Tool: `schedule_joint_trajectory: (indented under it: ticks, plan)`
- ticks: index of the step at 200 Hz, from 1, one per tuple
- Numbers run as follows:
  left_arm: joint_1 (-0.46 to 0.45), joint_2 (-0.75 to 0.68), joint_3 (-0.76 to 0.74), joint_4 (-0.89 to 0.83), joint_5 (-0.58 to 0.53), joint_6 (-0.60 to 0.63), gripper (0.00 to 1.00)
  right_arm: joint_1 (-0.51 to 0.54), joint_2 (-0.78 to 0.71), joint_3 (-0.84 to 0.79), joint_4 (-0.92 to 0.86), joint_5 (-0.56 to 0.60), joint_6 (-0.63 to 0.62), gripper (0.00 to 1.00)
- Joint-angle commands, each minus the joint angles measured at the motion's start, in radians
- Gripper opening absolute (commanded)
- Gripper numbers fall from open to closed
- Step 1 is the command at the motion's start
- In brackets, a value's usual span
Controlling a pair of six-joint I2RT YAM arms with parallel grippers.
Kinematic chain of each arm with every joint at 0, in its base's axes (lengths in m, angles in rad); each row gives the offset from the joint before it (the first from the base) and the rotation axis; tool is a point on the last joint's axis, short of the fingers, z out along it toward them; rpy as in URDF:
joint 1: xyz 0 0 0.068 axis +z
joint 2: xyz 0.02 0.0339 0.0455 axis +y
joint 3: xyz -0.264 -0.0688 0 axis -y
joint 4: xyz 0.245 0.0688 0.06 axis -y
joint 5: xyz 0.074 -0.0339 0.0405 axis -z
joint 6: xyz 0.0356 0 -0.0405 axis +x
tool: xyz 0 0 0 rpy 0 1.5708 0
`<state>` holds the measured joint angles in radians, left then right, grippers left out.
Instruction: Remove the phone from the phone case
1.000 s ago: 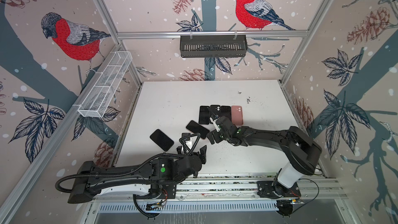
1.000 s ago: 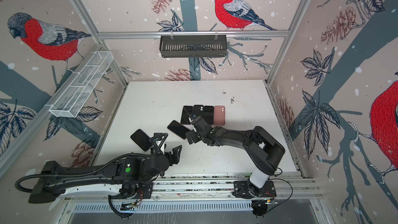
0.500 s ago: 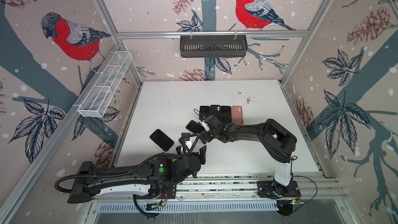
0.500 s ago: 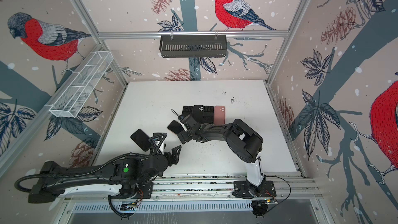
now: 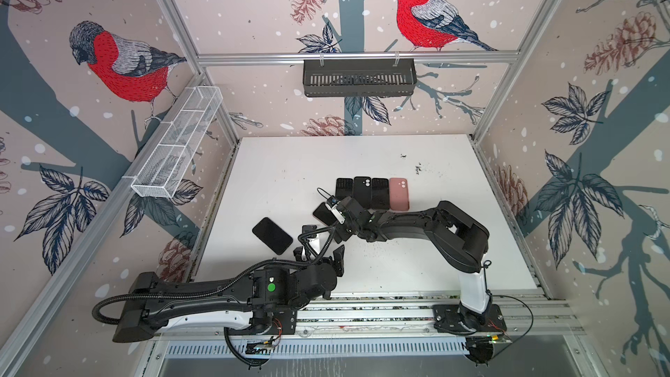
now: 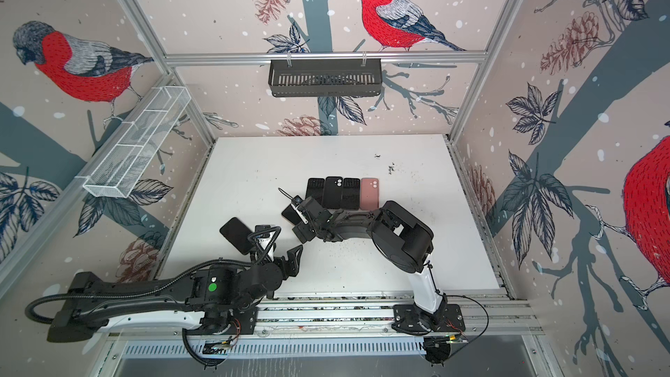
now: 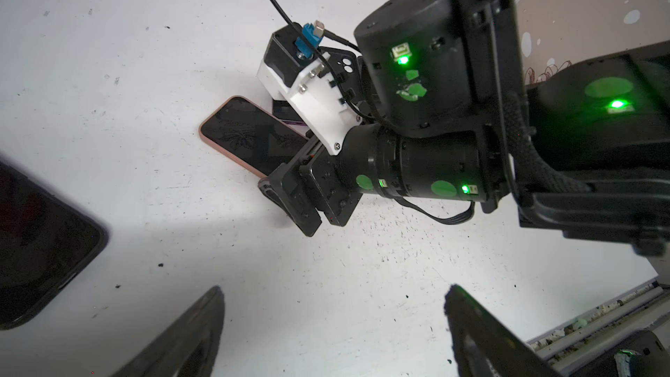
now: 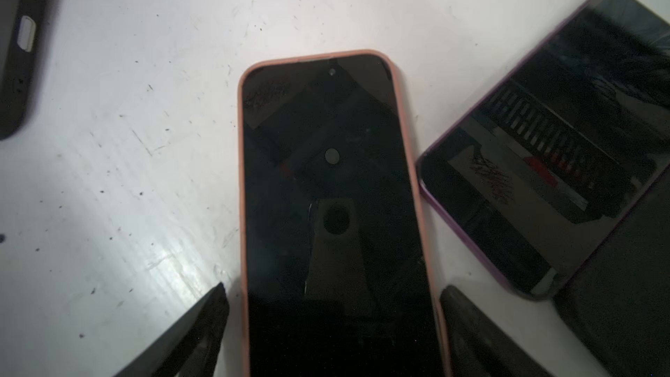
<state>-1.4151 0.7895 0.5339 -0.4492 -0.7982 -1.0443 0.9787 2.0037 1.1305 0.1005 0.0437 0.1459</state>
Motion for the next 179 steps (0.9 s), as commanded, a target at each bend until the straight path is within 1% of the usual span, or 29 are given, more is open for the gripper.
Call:
schedule_joint_trajectory:
  ticks: [1, 40, 66, 89, 116, 144, 167, 179]
  plan:
    - [-0.001, -0.015, -0.010, 0.021, -0.055, -0.030, 0.94, 0.013, -0.004, -0.022, -0.100, -0.044, -0.007, 0.84]
    - [0.005, 0.012, -0.001, 0.046, -0.059, -0.019, 0.94, 0.019, -0.028, -0.055, -0.096, -0.056, 0.001, 0.75]
    - [0.042, 0.032, -0.014, 0.098, -0.042, -0.009, 0.95, 0.018, -0.053, -0.082, -0.087, -0.061, 0.018, 0.68]
    - [0.135, 0.022, -0.062, 0.211, 0.050, 0.021, 0.96, 0.020, -0.088, -0.120, -0.073, -0.061, 0.037, 0.61]
    - [0.239, -0.028, -0.144, 0.383, 0.149, 0.039, 0.96, 0.018, -0.149, -0.192, -0.038, -0.060, 0.066, 0.60]
    - [0.364, -0.036, -0.221, 0.548, 0.305, 0.033, 0.96, 0.009, -0.232, -0.279, 0.013, -0.080, 0.104, 0.57]
    - [0.418, 0.007, -0.271, 0.690, 0.403, 0.004, 0.96, -0.010, -0.310, -0.361, 0.083, -0.117, 0.145, 0.53]
    - [0.433, 0.031, -0.293, 0.752, 0.427, -0.015, 0.96, -0.022, -0.348, -0.406, 0.124, -0.140, 0.168, 0.51]
